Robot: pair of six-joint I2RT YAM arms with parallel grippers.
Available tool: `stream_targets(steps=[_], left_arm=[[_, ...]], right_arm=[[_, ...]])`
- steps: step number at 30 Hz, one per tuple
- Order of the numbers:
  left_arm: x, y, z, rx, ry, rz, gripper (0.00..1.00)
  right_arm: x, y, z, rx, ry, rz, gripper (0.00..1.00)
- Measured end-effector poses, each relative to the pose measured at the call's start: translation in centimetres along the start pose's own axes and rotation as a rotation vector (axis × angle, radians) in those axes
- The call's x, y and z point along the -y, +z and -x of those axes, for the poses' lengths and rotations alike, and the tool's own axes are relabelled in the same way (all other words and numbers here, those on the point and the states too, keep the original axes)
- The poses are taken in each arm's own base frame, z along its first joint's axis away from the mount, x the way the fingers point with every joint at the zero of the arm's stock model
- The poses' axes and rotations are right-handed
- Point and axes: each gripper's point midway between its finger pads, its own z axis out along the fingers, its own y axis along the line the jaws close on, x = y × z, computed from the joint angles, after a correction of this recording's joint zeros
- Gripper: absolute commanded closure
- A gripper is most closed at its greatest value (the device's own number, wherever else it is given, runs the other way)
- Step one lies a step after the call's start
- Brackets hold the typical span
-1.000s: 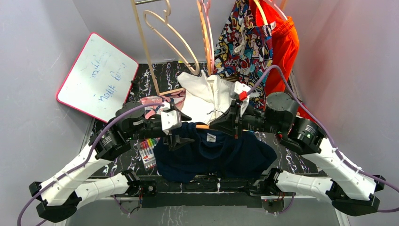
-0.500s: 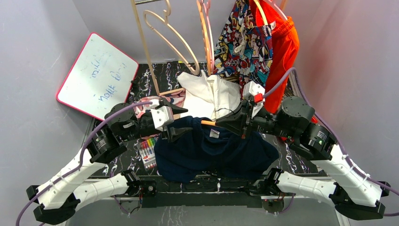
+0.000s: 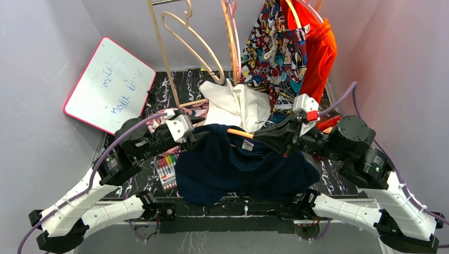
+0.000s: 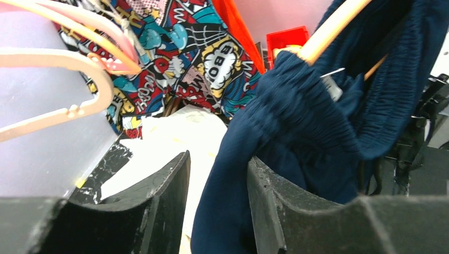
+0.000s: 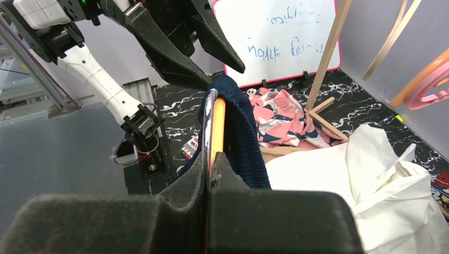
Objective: Place the shorts on the hanger
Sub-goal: Adjust the shorts on the hanger.
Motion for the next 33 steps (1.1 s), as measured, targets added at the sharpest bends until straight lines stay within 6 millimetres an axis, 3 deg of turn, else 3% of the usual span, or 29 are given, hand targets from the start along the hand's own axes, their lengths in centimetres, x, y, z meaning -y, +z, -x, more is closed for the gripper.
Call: stream_targets(steps=[3, 11, 17, 23, 28, 33], left_arm=[[-0.7, -0.3, 0.0, -0.006, 0.009, 0.041, 0.30], [-1.5, -0.6, 0.5, 0.001, 0.012, 0.079, 0.02], [-2.3, -2.7, 6.1, 0.168, -0.062, 0.116, 0.02], [-2.7, -4.7, 10.6, 0.325, -0.256, 0.134, 0.02], [-1.1, -2.1, 10.9, 0.370, -0.435, 0.030, 0.01], [0.8, 3.7, 7.3, 0.286, -0.595, -0.060, 0.02]], right_arm=[[0.0, -0.4, 0.3, 0.014, -0.005, -0.005, 1.00], [1.3, -0.6, 1.0, 0.050, -0.009, -0.087, 1.00], [5.4, 0.2, 2.8, 0.133, -0.011, -0.298, 1.00], [9.7, 3.3, 3.6, 0.161, 0.021, -0.491, 1.00], [12.5, 5.9, 2.1, 0.130, 0.067, -0.618, 1.00], [13.7, 6.1, 2.8, 0.153, 0.099, -0.690, 1.00]])
